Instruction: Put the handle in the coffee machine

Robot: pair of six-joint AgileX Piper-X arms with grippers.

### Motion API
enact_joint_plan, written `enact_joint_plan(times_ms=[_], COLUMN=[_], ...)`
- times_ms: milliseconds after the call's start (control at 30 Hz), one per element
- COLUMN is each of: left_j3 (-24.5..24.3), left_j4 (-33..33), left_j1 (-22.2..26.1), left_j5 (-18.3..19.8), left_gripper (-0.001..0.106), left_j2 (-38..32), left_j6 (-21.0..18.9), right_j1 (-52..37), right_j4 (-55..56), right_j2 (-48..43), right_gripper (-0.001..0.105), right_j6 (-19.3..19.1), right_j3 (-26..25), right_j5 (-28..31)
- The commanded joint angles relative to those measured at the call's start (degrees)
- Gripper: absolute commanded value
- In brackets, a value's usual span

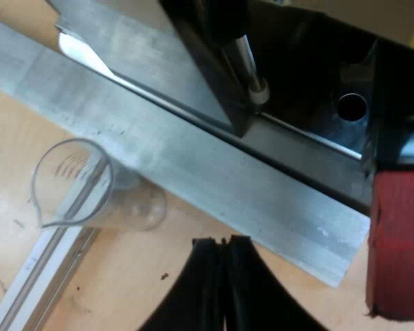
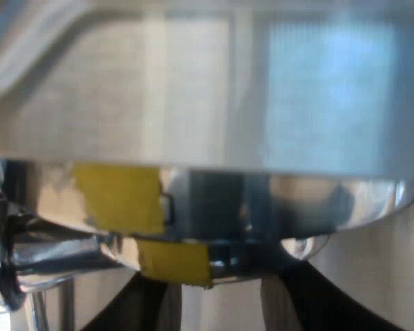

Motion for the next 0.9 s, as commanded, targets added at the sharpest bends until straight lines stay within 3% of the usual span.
enact_joint_plan(times_ms=[33, 333, 467, 533, 600, 900], left_j3=[-0.52, -0.52, -0.52, -0.52, -0.52, -0.52], left_j4=[-0.18, -0.08, 0.35, 1.06, 3.56, 9.19], left_j1=[-2.14, -3.02, -3.02, -3.02, -3.02, -3.02], left_j5=[-3.1, -3.93, -3.81, -3.07, 0.33, 2.7], left_gripper=[0.0, 0.0, 0.0, 0.0, 0.0, 0.0], left_j2=[1.26, 4.57, 6.63, 6.68, 6.66, 6.66], left_j6=[0.0, 0.0, -2.17, -2.2, -2.23, -2.07], right_j1=[0.12, 0.12, 0.12, 0.12, 0.12, 0.12], right_j4=[-8.18, -8.18, -8.18, -8.18, -8.18, -8.18], right_j2=[-2.96, -2.96, -2.96, -2.96, -2.96, -2.96], right_gripper=[0.031, 0.031, 0.031, 0.031, 0.031, 0.031], right_j6=[-1.51, -1.51, -1.51, -1.51, -1.51, -1.51], right_j3=[-2.64, -2.64, -2.64, -2.64, -2.64, -2.64], right_j5=[-2.08, -2.08, -2.08, -2.08, -2.08, -2.08])
